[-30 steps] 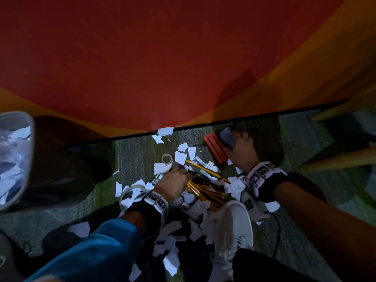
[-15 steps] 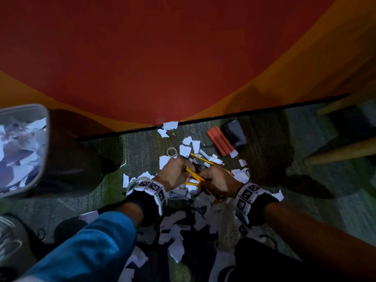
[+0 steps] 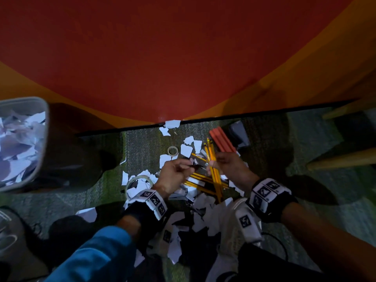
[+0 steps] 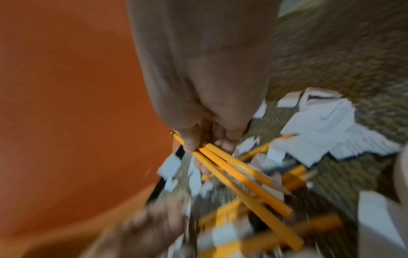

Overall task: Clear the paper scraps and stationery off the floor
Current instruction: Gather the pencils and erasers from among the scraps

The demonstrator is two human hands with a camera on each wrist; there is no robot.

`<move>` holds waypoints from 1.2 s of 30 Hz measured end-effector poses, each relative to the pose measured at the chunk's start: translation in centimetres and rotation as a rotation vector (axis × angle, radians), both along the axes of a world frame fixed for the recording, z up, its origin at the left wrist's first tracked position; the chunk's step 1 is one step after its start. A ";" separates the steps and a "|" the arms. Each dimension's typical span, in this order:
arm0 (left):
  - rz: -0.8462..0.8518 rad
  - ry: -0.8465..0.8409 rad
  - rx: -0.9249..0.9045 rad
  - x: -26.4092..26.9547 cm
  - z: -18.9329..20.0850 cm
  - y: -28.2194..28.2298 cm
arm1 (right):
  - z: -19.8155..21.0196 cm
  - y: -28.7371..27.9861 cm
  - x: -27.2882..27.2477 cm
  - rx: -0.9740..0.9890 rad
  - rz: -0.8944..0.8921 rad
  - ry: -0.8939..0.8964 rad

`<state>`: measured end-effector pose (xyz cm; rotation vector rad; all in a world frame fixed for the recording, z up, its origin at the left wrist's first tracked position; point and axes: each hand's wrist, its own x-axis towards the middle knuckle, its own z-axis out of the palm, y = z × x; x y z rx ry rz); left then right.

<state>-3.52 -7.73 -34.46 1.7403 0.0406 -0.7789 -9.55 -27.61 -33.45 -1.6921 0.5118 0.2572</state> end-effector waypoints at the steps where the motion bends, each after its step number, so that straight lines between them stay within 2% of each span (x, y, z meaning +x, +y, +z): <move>1: -0.050 -0.083 0.077 0.2 -0.4 0.2 | 0.0 -0.9 0.1 0.049 -0.086 0.020; 3: -0.193 -0.222 0.223 0.5 -1.2 0.5 | 0.4 -2.7 0.2 0.099 -0.218 0.039; 5: -0.355 -0.305 0.288 0.7 -1.9 0.1 | 0.6 -4.4 0.2 0.100 -0.292 0.080; 9: -0.756 -0.599 0.639 1.2 -3.2 -1.6 | 0.4 -5.4 0.0 0.173 -0.302 0.164; 12: -0.916 -0.594 0.746 1.5 -1.9 -3.0 | -0.6 -4.9 -0.1 0.226 -0.257 0.199; 14: -1.009 -0.570 0.743 1.8 -1.7 -3.2 | -0.7 -4.4 0.0 0.234 -0.236 0.202; 20: -1.175 -0.530 0.790 1.6 -0.5 -3.9 | 0.0 -3.9 0.0 0.299 -0.208 0.188; 23: -1.241 -0.493 0.824 1.2 -0.5 -4.2 | 0.6 -4.5 -0.3 0.224 -0.215 0.182; 26: -1.257 -0.493 0.798 1.0 -0.5 -3.9 | 0.5 -6.0 0.1 0.012 -0.236 0.192; 28: -1.198 -0.512 0.772 0.8 -0.4 -3.6 | -0.1 -7.5 0.5 -0.184 -0.231 0.195; 33: -0.920 -0.514 0.582 0.9 0.6 -1.9 | 0.6 -9.9 1.9 -0.363 -0.326 0.181; 36: -0.654 -0.454 0.406 1.3 0.9 -1.1 | 1.1 -10.2 2.2 -0.449 -0.286 0.199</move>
